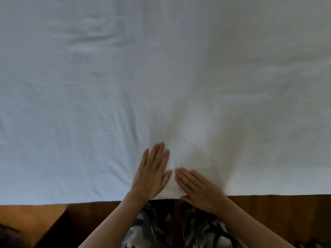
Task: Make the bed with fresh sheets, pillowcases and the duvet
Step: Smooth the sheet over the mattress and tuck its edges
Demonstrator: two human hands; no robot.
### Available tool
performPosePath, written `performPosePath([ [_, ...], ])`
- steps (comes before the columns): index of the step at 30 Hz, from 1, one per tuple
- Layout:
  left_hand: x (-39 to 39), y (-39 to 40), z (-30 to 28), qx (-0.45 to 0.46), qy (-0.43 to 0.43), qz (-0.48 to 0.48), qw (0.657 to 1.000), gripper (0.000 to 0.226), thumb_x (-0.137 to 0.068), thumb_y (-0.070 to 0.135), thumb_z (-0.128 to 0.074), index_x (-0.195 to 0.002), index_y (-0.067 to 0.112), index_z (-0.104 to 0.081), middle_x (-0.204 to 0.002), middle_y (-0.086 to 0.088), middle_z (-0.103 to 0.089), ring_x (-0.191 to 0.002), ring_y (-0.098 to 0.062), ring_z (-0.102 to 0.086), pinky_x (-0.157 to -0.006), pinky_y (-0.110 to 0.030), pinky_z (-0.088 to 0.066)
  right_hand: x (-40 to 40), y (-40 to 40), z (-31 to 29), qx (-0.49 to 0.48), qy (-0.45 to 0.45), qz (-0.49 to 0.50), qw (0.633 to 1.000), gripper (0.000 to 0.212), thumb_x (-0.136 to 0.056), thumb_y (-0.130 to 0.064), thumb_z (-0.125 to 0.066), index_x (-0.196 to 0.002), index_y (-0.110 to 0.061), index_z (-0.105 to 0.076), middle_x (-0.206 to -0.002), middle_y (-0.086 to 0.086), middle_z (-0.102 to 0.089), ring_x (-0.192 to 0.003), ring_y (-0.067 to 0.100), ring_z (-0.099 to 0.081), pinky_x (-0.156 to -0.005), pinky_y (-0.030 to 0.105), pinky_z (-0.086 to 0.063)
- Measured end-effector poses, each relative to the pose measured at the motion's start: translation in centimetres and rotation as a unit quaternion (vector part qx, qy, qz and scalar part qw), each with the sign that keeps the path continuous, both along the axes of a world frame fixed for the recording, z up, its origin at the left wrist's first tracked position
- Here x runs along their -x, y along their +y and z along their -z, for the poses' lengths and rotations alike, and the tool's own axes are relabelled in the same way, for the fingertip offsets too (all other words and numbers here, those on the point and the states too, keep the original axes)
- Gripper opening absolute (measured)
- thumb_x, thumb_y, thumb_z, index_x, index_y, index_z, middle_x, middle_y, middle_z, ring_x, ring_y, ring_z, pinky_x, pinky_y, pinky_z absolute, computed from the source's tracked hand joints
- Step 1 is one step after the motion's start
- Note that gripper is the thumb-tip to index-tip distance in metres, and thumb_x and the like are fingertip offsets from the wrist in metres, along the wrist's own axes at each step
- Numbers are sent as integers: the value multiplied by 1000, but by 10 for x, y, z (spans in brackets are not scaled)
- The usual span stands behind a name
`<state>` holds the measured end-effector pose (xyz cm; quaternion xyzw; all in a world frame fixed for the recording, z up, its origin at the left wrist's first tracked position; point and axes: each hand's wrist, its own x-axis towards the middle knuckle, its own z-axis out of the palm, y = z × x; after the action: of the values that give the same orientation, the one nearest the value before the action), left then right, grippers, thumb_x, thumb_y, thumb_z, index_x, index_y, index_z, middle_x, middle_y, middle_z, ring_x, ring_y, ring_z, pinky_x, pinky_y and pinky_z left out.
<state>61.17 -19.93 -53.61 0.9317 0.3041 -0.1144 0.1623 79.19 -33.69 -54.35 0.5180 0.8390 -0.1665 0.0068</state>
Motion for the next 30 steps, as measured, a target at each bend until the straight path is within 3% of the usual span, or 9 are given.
performPosePath([
  [6, 16, -8, -12, 23, -64, 15, 998, 51, -102, 34, -38, -142, 2, -38, -153, -20, -26, -145, -31, -19, -117, -48, -19, -5, 12, -17, -66, 39, 14, 997, 43, -95, -29, -55, -129, -3, -50, -132, 16, -53, -115, 30, -52, -99, 40, -41],
  [10, 44, -22, -21, 24, -108, 9, 994, 47, -99, 30, -46, -137, 3, -44, -146, -21, -41, -135, -36, -38, -112, -47, -30, 1, 24, -19, -61, 28, 44, 997, 22, -92, -28, -56, -101, -9, -61, -103, 8, -64, -86, 25, -59, -75, 35, -50],
  [14, 79, -32, -28, 4, -106, 5, 994, 43, -93, 39, -54, -121, 7, -53, -125, -14, -54, -109, -30, -54, -87, -40, -47, 8, 23, -17, -32, 37, 50, 998, 12, -82, -19, -66, -77, -11, -60, -78, 6, -58, -67, 23, -56, -59, 34, -46],
  [20, 88, -25, -16, 12, -111, 52, 992, 28, -93, 30, -50, -102, 7, -64, -97, -8, -66, -85, -26, -60, -69, -35, -55, 23, 8, -17, 9, 27, 112, 993, 26, -61, -11, -85, -71, -9, -61, -74, 6, -59, -66, 23, -58, -52, 33, -50],
  [24, 88, -23, -15, 43, -118, 70, 990, 22, -92, 20, -49, -82, 9, -65, -84, -4, -63, -73, -23, -59, -60, -32, -51, 29, 0, -31, -4, 22, 116, 993, 12, -80, -19, -67, -79, -9, -60, -81, 7, -61, -75, 24, -58, -57, 33, -52],
  [28, 83, -19, -15, 64, -127, 73, 987, 12, -87, 13, -61, -76, 10, -62, -77, -3, -59, -67, -20, -54, -58, -29, -47, 42, -6, -41, 40, -24, 122, 991, 48, -64, -44, -82, -91, -9, -62, -91, 7, -62, -77, 22, -60, -57, 31, -51],
  [30, 82, -17, -20, 85, -125, 69, 986, 11, -84, 14, -65, -75, 10, -61, -75, -3, -58, -66, -20, -53, -57, -29, -46, 48, -2, -41, 49, -35, 136, 989, 50, -59, -42, -86, -88, -9, -63, -87, 7, -63, -73, 22, -61, -56, 30, -51],
])
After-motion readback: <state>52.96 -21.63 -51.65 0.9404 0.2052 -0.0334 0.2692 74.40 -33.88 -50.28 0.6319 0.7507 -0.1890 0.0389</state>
